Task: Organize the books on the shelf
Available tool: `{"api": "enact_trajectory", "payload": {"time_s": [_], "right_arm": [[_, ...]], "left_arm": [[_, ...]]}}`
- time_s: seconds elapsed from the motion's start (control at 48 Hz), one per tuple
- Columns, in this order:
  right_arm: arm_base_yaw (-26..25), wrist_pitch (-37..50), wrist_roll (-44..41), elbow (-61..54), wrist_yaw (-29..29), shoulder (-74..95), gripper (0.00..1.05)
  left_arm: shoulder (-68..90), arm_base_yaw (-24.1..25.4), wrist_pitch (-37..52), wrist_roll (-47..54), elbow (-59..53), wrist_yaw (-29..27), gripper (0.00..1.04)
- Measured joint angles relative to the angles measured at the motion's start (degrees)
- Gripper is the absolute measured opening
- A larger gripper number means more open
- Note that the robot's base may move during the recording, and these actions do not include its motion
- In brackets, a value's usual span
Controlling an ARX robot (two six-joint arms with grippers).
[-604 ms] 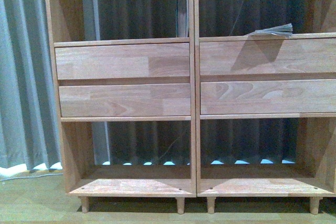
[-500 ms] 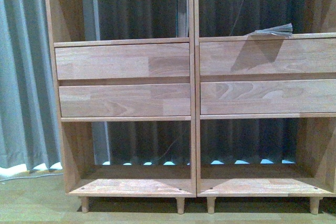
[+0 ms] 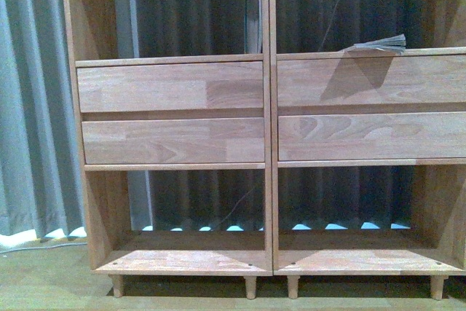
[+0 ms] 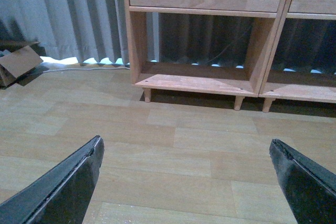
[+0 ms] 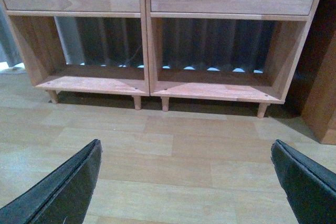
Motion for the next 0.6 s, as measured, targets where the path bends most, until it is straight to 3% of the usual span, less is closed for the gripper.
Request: {"api": "enact_trajectory", "payload": {"time_s": [0.604], "right_arm": [[0.0, 0.0, 0.0, 0.0, 0.0, 0.0, 0.98]], "left_arm": [[0.0, 0.0, 0.0, 0.0, 0.0, -0.02, 0.97]]}}
